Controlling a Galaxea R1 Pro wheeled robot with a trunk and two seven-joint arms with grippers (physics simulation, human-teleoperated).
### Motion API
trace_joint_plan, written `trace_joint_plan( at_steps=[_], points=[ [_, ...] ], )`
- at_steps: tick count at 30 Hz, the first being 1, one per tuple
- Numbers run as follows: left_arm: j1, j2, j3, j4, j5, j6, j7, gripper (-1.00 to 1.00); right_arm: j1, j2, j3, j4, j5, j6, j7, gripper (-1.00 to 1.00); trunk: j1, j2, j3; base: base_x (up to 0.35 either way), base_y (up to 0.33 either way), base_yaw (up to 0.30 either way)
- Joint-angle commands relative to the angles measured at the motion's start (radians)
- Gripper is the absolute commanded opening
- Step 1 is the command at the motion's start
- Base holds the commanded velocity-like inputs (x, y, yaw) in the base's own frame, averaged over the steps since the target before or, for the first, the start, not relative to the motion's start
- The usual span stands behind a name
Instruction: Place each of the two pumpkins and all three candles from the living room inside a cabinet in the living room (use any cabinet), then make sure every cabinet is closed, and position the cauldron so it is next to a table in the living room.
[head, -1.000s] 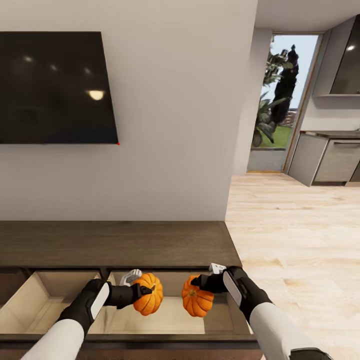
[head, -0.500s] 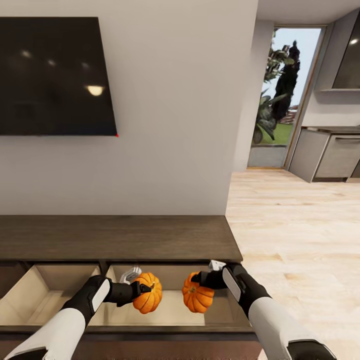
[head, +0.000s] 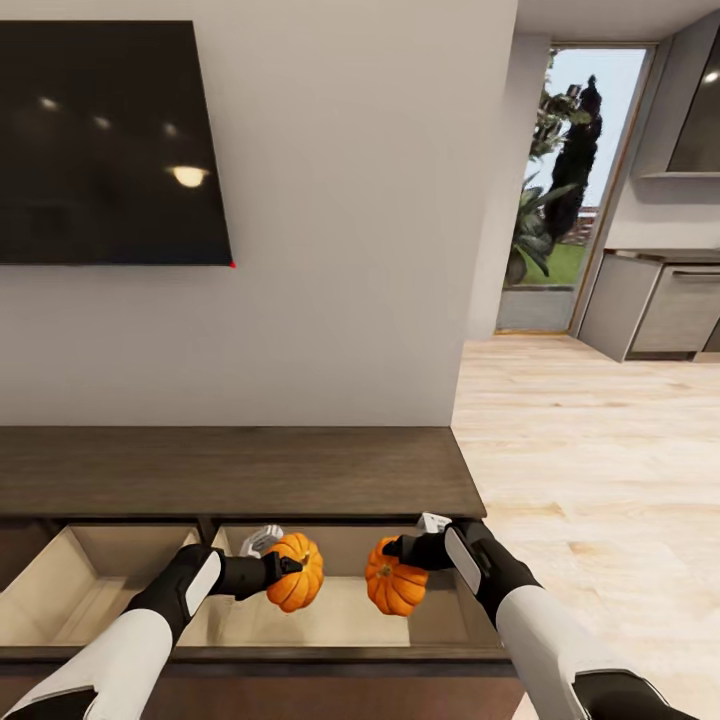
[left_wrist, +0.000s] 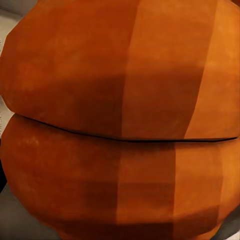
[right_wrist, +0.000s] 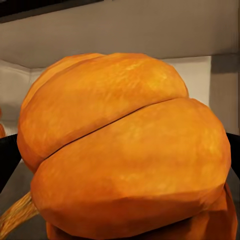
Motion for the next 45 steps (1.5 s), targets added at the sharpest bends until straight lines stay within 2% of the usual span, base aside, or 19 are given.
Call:
trace_joint_plan(
  at_steps=[1, 7, 14, 29, 38, 41, 45],
  points=[
    [0.0, 0.0, 0.005, 0.0, 0.005, 0.005, 0.001, -1.0, -0.001, 0.0, 0.001, -0.001, -0.006, 0.005, -0.005, -1.0, 0.0, 0.0, -0.001, 0.163, 0.0, 0.0],
    [0.002, -0.003, 0.0, 0.001, 0.004, -0.002, 0.003, -1.0, -0.001, 0.0, -0.001, 0.0, -0.007, 0.011, -0.023, -1.0, 0.0, 0.0, -0.001, 0.171, 0.0, 0.0],
    [0.003, -0.01, -0.061, 0.002, 0.007, -0.001, 0.023, -1.0, -0.001, 0.0, -0.002, 0.018, -0.009, 0.013, -0.027, -1.0, 0.0, 0.0, -0.001, 0.032, 0.0, 0.0],
    [0.008, -0.011, -0.071, 0.003, 0.007, -0.017, 0.031, -1.0, -0.001, 0.0, -0.003, 0.035, -0.009, 0.013, -0.027, -1.0, 0.0, 0.0, -0.001, 0.019, 0.0, 0.0],
    [0.006, -0.014, -0.071, 0.003, 0.008, -0.01, 0.038, -1.0, -0.002, 0.001, 0.0, 0.034, -0.005, 0.006, -0.026, -1.0, 0.034, -0.063, -0.029, 0.0, 0.0, 0.0],
    [0.0, -0.015, -0.07, 0.003, 0.012, -0.004, 0.087, -1.0, -0.004, 0.002, 0.002, 0.03, -0.004, 0.0, -0.025, -1.0, 0.046, -0.084, -0.039, 0.0, 0.0, 0.0],
    [-0.009, -0.017, -0.069, 0.003, 0.017, 0.011, 0.12, -1.0, -0.009, 0.003, 0.003, 0.025, -0.003, -0.011, -0.024, -1.0, 0.061, -0.112, -0.051, 0.0, 0.0, 0.0]
  ],
)
